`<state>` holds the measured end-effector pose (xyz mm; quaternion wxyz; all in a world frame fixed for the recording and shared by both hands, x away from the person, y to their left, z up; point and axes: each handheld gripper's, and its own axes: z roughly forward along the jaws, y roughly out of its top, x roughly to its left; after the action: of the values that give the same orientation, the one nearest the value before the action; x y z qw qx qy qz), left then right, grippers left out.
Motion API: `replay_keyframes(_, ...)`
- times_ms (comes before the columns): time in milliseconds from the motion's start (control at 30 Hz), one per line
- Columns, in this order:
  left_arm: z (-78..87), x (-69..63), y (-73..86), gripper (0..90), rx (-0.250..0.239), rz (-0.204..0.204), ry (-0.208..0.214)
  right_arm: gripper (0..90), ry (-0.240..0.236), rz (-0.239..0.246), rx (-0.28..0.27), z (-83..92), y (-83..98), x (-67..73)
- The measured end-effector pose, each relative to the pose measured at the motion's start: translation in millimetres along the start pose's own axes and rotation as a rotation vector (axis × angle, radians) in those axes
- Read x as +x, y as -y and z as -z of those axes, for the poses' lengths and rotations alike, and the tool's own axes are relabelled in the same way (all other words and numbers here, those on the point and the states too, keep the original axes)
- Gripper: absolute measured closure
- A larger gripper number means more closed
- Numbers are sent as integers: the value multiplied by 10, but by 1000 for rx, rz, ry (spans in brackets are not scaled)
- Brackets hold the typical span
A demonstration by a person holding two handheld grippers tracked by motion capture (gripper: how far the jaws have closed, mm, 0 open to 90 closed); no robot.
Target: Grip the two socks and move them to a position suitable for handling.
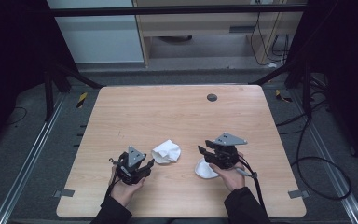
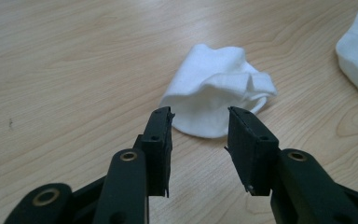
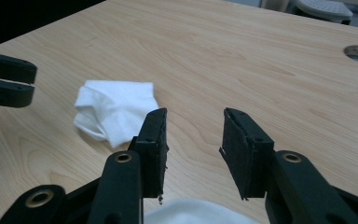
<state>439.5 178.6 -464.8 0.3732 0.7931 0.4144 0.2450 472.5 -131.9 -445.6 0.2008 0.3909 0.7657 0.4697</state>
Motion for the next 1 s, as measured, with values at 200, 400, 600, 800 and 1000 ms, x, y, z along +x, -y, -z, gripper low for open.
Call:
replay_keyframes(200,-27,33,50,647,9,14,-1,618,-34,25,23,-190,-53,150)
replay_keyframes(400,-52,37,68,709,22,8,-3,624,-62,42,52,-371,-39,277)
replay_keyframes(600,-82,36,77,734,30,4,-5,620,-86,69,92,-525,-10,381)
replay_keyframes(800,-133,-3,69,731,31,-6,-1,618,-108,101,130,-661,35,480)
replay_keyframes(1000,-192,-10,67,721,39,-8,-1,621,-112,125,173,-790,88,544)
